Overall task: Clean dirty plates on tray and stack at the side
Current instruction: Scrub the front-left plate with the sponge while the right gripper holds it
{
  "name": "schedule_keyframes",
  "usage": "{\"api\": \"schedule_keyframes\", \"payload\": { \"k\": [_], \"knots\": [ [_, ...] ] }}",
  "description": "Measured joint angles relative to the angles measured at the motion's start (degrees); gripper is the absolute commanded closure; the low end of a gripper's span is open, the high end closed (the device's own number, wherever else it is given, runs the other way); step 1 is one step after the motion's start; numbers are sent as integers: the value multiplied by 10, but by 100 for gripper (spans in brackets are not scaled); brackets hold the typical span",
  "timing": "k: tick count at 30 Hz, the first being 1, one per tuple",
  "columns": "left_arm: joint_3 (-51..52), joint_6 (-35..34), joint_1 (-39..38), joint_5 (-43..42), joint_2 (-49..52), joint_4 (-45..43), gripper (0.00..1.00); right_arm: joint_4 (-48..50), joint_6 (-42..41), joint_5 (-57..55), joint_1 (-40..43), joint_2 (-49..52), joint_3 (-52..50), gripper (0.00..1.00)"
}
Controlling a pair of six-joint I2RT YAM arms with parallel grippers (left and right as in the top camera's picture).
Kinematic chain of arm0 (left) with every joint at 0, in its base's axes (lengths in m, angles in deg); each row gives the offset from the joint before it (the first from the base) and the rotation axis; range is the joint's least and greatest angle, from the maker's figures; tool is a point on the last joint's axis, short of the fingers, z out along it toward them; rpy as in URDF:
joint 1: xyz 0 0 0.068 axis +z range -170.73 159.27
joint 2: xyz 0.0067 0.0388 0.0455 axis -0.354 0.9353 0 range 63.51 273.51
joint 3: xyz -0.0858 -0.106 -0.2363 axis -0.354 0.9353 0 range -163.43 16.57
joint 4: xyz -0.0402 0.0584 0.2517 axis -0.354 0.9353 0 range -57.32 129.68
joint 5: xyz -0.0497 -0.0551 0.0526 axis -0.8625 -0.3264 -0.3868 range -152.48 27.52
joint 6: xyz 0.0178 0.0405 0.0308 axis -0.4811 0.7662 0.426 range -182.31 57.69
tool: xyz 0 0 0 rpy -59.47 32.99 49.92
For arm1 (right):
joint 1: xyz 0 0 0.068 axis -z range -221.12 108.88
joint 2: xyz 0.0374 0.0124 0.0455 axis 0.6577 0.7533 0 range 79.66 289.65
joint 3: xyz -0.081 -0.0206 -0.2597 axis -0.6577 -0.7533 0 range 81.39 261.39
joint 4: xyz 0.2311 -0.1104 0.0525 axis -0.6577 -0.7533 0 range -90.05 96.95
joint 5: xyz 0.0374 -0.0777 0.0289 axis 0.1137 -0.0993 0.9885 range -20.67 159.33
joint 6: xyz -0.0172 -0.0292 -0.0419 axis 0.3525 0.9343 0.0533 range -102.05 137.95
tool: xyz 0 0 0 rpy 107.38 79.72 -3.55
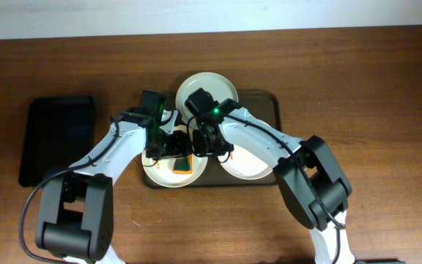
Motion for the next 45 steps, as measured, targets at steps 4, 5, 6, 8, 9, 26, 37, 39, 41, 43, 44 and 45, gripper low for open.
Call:
{"api": "schedule_keyframes", "payload": {
  "k": [4,5,6,8,9,26,37,39,41,43,44,45],
  "knots": [
    [1,0,0,0,0,-2,47,0,0,0,0,0,0,77],
    [1,0,0,0,0,-2,51,0,0,0,0,0,0,77],
    [9,-3,0,-1,0,-19,55,0,-2,-1,0,0,0,77],
    [20,-9,-2,-3,1,-37,54,0,-2,-1,0,1,0,77],
    [24,-11,-3,-2,1,-42,54,0,-2,-1,0,1,0,77],
    [42,-17,-14,105,1,-60,100,-2,0,5,-2,1,0,77],
    [58,-17,-23,294,-11,-66,100,-2,2,17,-6,1,2,84],
    [58,-17,-22,306,-13,-61,100,2,2,16,-6,1,2,84],
    [58,-17,-22,312,-15,-59,100,7,2,16,-6,2,2,84],
    [58,-17,-21,311,-16,-57,100,10,3,16,-6,9,3,95],
    [58,-17,-20,307,-16,-57,100,15,0,20,-6,16,3,96],
    [58,-17,-19,304,-16,-57,100,16,0,24,-8,19,6,96]
  ]
}}
